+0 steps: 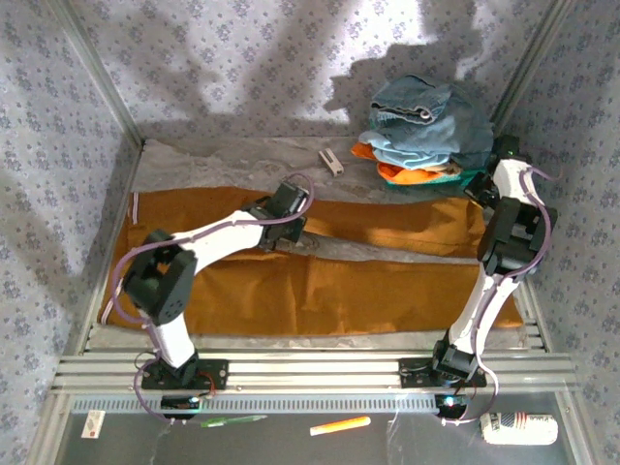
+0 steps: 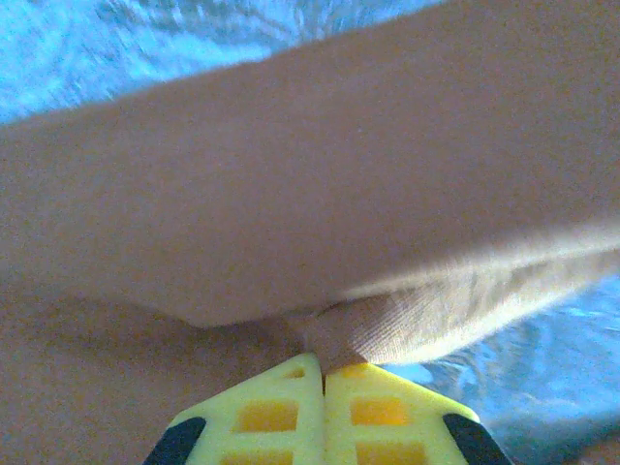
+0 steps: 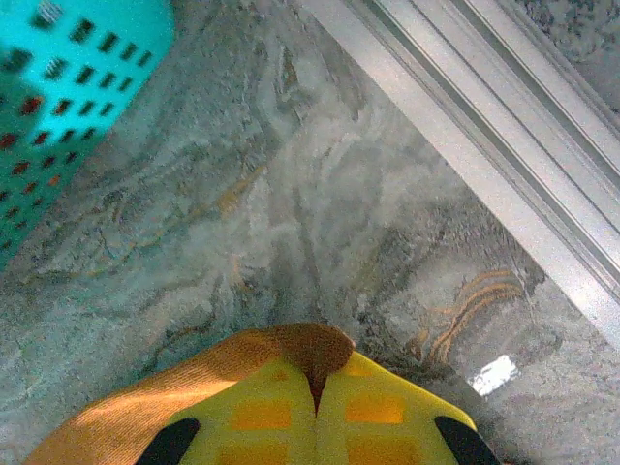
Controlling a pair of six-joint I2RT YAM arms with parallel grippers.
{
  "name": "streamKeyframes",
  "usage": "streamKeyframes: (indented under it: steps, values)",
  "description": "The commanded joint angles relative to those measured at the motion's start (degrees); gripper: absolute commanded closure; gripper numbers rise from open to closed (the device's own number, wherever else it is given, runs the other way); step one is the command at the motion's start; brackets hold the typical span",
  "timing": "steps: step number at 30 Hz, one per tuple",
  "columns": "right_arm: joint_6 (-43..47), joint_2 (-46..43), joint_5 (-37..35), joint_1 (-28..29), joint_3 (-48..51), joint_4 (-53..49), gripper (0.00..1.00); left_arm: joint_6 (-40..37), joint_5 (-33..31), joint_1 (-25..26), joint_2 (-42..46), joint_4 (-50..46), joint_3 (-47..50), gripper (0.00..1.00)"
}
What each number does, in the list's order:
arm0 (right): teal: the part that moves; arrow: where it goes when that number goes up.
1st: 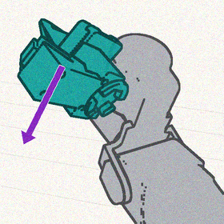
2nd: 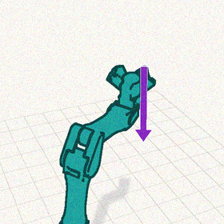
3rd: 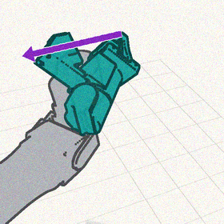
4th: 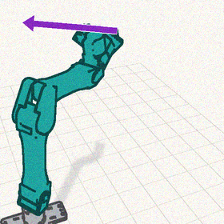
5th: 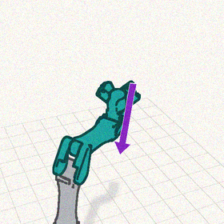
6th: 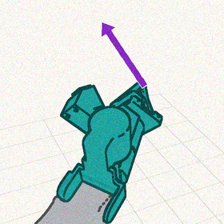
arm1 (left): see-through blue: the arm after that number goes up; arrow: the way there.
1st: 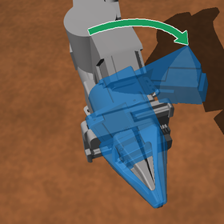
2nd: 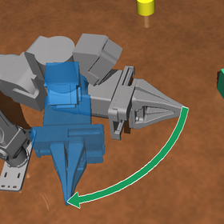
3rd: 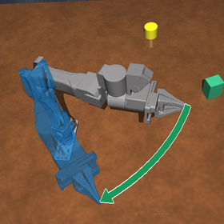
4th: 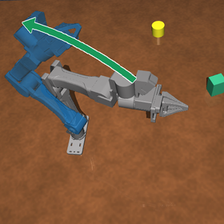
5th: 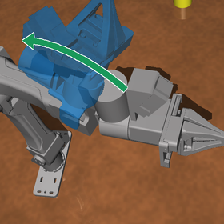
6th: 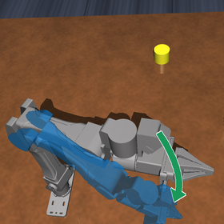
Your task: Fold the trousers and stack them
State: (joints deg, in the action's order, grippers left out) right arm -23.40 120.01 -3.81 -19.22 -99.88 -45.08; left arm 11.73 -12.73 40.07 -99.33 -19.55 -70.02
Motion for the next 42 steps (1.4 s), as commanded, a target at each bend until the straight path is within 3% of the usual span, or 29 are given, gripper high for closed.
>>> streamKeyframes:
  steps: [1,5,8,9,10,11,12,14,17,19,22,25,28,29,36,42]
  values:
    - [1.1,1.7,-1.4,-0.4,-2.7,-2.1,1.0,-0.8,4.7,0.0,4.1,-4.7,-0.8,1.0]
    - [1.0,3.4,0.0,-1.5,-4.1,-2.4,1.0,-0.7,10.0,-0.1,5.5,-7.3,-1.0,1.0]
    - [1.0,5.6,0.7,-2.0,-6.3,-3.4,0.99,0.5,18.1,0.1,3.8,-8.5,-0.7,1.0]
    - [0.9,6.1,0.9,-2.0,-7.0,-3.9,0.9,1.2,20.5,0.3,3.1,-8.4,-0.4,1.0]
    - [0.8,6.6,1.1,-2.0,-7.7,-4.1,0.72,1.9,22.2,0.8,2.1,-8.8,0.1,0.91]
    - [0.9,7.0,1.5,-1.9,-8.6,-4.7,0.58,2.6,22.6,1.3,1.4,-9.0,0.7,0.71]
    - [0.8,7.1,1.6,-1.7,-9.1,-5.2,0.51,3.0,23.2,1.6,1.2,-9.1,1.3,0.59]
    - [1.0,5.4,0.1,-0.9,-8.4,-5.6,0.46,4.2,24.6,1.9,2.5,-8.6,2.7,0.4]
    - [-0.2,0.2,-2.5,0.9,-3.8,-4.4,0.44,4.8,23.3,1.8,6.9,-7.9,3.6,0.25]
    - [-1.7,-4.7,-3.7,2.5,1.9,-2.6,0.44,5.8,20.4,0.8,9.4,-7.3,3.6,0.17]
    - [-4.7,-12.6,-1.8,7.5,14.5,3.1,0.51,11.1,12.7,-3.7,10.9,-7.0,3.4,0.16]
    - [-7.5,-17.1,1.3,15.7,25.5,9.6,0.7,17.7,12.6,-10.4,10.3,-5.4,4.6,0.18]
    - [-8.0,-15.3,5.0,21.8,28.6,10.4,0.97,22.1,14.3,-15.3,8.7,-0.4,8.0,0.19]
    - [-7.5,-14.5,6.8,22.9,29.4,12.0,1.0,23.0,15.0,-16.8,7.6,0.9,8.7,0.19]
    - [-6.5,-10.6,8.7,20.6,31.1,13.3,1.0,26.7,19.7,-22.5,-0.2,7.1,10.5,0.22]
    - [-7.9,-5.7,12.8,15.2,27.7,12.4,1.0,31.2,24.6,-26.4,-4.0,11.7,13.2,0.22]
